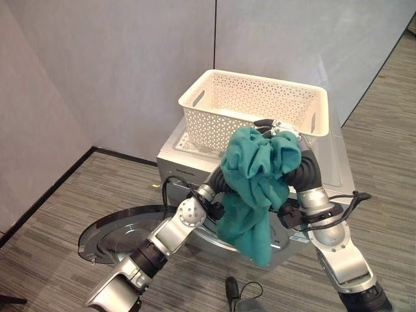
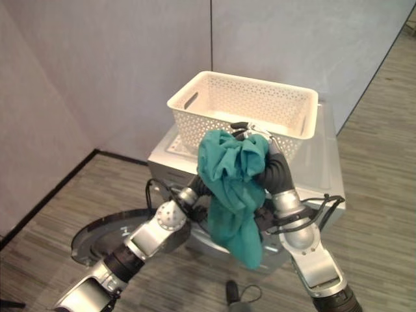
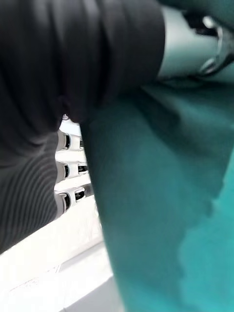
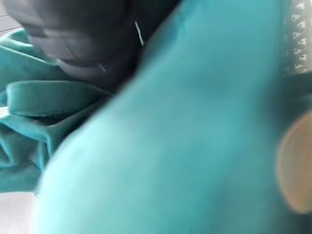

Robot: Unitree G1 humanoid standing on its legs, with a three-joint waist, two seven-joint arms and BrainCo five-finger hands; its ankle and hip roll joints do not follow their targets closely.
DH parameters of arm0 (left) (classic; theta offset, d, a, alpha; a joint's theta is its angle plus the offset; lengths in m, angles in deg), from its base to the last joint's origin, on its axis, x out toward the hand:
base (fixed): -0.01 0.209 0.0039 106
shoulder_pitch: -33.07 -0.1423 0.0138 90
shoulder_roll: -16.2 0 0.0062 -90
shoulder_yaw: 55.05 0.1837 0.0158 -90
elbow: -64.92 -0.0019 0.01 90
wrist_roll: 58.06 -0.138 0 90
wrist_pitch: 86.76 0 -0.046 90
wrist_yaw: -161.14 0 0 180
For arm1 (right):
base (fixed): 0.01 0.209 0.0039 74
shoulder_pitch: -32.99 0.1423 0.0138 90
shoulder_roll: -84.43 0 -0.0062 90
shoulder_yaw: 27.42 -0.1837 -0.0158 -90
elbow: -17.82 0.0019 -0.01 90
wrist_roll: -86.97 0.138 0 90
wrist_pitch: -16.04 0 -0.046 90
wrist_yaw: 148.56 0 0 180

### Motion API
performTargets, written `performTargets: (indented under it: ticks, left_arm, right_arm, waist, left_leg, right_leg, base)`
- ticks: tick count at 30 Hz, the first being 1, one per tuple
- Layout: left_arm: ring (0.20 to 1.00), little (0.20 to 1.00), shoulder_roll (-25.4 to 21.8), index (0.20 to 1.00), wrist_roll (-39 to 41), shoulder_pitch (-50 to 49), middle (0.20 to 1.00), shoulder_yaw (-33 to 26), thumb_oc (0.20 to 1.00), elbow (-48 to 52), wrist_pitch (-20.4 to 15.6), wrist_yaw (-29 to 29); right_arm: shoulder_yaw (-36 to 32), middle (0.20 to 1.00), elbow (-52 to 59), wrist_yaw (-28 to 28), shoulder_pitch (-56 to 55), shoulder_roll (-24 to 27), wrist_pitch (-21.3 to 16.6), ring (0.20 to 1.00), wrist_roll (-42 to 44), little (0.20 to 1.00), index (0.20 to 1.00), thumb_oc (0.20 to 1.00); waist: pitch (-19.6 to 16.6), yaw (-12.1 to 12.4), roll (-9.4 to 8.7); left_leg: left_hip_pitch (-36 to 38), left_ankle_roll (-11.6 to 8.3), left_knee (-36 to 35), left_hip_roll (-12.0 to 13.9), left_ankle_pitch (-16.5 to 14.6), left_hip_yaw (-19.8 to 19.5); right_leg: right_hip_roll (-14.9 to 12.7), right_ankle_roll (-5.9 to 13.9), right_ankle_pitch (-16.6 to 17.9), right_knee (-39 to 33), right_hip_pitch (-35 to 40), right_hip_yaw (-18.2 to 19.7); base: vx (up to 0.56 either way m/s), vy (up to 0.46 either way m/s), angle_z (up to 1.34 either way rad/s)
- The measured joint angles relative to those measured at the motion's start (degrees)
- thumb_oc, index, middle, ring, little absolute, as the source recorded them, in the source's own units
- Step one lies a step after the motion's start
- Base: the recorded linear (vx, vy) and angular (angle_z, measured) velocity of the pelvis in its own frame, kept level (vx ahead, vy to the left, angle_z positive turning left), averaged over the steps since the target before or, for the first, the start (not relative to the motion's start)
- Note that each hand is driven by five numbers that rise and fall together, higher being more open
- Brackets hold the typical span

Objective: Grab the laundry basket,head to the washer,open it,put in the laundry and shut it.

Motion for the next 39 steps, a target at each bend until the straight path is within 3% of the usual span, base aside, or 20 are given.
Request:
performTargets:
  ticks: [10,17,24,30,36,39]
  left_arm:
    - [1.000,1.000,3.87,1.000,-4.30,0.69,1.000,1.76,1.000,-6.77,0.35,-3.61]
    - [1.000,1.000,2.08,1.000,-14.83,4.40,1.000,1.74,1.000,-8.72,0.44,-8.55]
    - [1.000,1.000,0.97,1.000,-17.41,3.90,1.000,1.01,1.000,-8.65,1.57,-10.65]
    - [1.000,1.000,4.14,1.000,-4.67,-1.36,1.000,-0.85,1.000,-7.32,2.15,-8.52]
    - [1.000,1.000,3.39,1.000,12.27,-2.67,1.000,-1.12,1.000,-2.79,2.75,-3.20]
    - [1.000,1.000,3.30,1.000,17.01,-2.67,1.000,-1.06,1.000,-2.07,3.02,-1.85]
  right_arm:
    - [1.06,0.200,0.00,0.18,0.05,-0.09,0.01,0.200,2.23,0.200,0.200,0.200]
    - [2.65,0.200,-0.01,0.45,0.17,-0.06,0.00,0.200,2.24,0.200,0.200,0.200]
    - [2.90,0.200,-0.17,0.53,0.16,-0.02,0.00,0.200,2.23,0.200,0.200,0.200]
    - [2.20,0.200,-0.16,0.54,0.07,-0.20,0.08,0.200,2.24,0.200,0.200,0.200]
    - [1.64,0.200,-0.14,0.67,0.08,-0.82,0.40,0.200,2.26,0.200,0.200,0.200]
    - [1.50,0.200,-0.14,0.66,0.08,-0.90,0.50,0.200,2.28,0.200,0.200,0.200]
  waist:
    - [0.02,-0.16,-0.04]
    - [0.06,-0.37,-0.10]
    - [0.51,0.28,-0.83]
    - [0.69,0.56,-1.13]
    - [0.70,1.02,-1.15]
    - [0.71,0.99,-1.15]
  left_leg:
    - [-0.49,0.00,0.00,0.00,-0.01,0.46]
    - [-0.56,0.00,0.00,0.03,0.00,0.47]
    - [-0.58,0.00,-0.01,0.04,0.00,0.46]
    - [-0.58,0.00,0.00,0.06,-0.01,0.42]
    - [-0.62,0.00,-0.01,0.06,-0.01,0.20]
    - [-0.65,0.00,-0.05,0.06,-0.01,0.07]
  right_leg:
    - [0.11,0.01,0.02,0.00,-0.65,0.30]
    - [0.16,-0.02,0.07,0.00,-0.71,0.29]
    - [0.15,-0.02,0.06,0.00,-0.73,0.27]
    - [0.13,-0.02,0.05,0.00,-0.73,0.18]
    - [0.07,-0.04,0.03,0.00,-0.64,0.02]
    - [0.05,-0.04,-0.01,-0.01,-0.64,-0.07]
  base:
    - [0.00,-0.003,-0.02]
    - [0.00,0.000,0.00]
    - [0.00,0.000,0.00]
    - [0.00,0.000,0.00]
    - [0.00,0.000,0.00]
    - [0.00,0.000,0.00]
